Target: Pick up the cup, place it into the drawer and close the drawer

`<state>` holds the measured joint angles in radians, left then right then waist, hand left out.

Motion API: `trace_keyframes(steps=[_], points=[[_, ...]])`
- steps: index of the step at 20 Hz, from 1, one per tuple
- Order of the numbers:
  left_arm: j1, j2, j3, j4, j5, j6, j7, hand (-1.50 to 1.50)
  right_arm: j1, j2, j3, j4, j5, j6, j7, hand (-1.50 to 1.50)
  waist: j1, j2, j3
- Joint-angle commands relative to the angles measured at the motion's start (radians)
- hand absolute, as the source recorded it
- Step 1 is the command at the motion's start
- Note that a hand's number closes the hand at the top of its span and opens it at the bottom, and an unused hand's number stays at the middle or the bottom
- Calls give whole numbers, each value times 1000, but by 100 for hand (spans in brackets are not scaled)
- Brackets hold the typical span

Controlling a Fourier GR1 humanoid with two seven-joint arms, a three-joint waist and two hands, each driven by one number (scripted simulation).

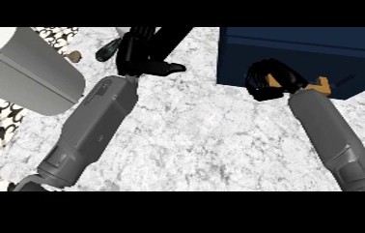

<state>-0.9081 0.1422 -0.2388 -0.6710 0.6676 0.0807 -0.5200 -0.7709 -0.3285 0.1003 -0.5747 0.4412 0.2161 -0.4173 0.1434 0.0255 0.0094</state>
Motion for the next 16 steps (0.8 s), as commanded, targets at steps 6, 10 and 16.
trace_keyframes(steps=[6,10,16], points=[[46,28,-11,-52,3,-47,14,-150,-165,-106,-123,74,-56,-29,60,150,57,19,-4],[63,50,-17,-64,2,-79,20,-150,-168,-141,-131,50,-79,25,60,150,72,22,-5],[67,61,-9,-84,16,-101,29,-150,-154,-167,-153,18,-120,80,61,150,80,23,-6]])
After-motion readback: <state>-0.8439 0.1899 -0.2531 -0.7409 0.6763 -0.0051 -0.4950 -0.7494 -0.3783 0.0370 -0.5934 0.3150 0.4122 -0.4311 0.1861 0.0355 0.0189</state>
